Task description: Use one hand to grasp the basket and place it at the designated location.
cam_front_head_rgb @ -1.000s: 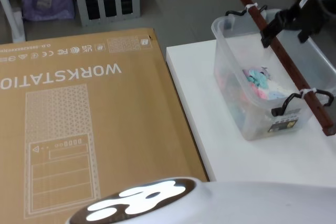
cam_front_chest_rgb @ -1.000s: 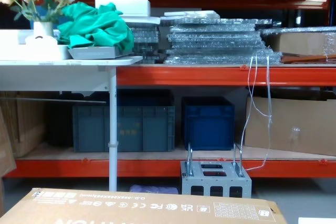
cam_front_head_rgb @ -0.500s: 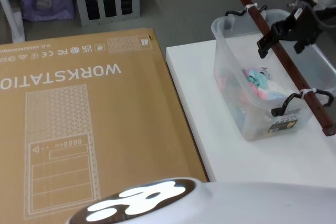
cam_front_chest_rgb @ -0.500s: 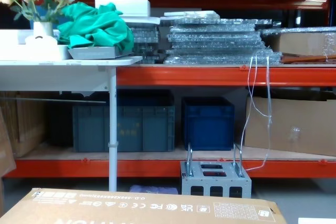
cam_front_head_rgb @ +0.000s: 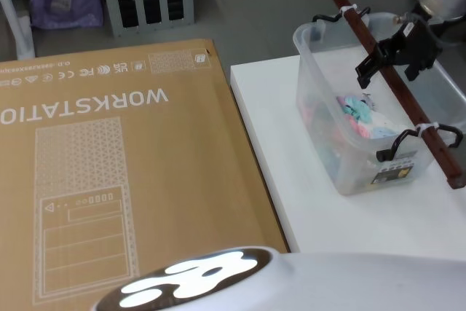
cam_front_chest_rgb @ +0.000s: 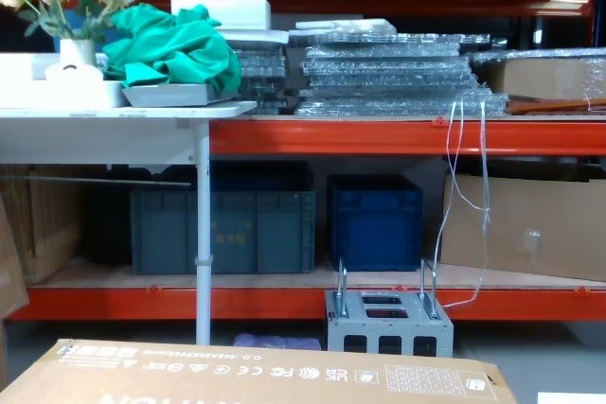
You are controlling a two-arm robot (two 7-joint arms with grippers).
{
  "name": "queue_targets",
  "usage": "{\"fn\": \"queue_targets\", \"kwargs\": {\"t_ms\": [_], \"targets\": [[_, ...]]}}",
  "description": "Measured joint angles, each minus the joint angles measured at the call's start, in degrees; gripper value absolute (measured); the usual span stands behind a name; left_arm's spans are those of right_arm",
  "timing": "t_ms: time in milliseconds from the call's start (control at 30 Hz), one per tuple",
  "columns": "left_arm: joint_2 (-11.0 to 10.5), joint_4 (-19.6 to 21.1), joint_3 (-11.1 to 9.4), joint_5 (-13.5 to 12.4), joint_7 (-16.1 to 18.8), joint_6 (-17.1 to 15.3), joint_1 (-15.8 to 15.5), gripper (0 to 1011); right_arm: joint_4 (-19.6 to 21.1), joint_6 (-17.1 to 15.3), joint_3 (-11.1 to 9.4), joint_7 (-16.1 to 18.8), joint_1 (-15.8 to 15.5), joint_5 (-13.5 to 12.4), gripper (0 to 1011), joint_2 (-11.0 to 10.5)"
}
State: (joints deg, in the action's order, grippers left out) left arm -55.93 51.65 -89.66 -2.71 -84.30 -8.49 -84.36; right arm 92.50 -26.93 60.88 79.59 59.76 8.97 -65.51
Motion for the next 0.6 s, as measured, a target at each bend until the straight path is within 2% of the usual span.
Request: {"fn": "queue_targets", "kwargs": {"t_ms": [600], "targets": [[0.00, 0.00, 0.00, 0.00, 0.00, 0.00, 0.00, 0, -5.91, 5.46, -1.28, 1.37, -0.31, 1.29, 1002, 3.87]]}}
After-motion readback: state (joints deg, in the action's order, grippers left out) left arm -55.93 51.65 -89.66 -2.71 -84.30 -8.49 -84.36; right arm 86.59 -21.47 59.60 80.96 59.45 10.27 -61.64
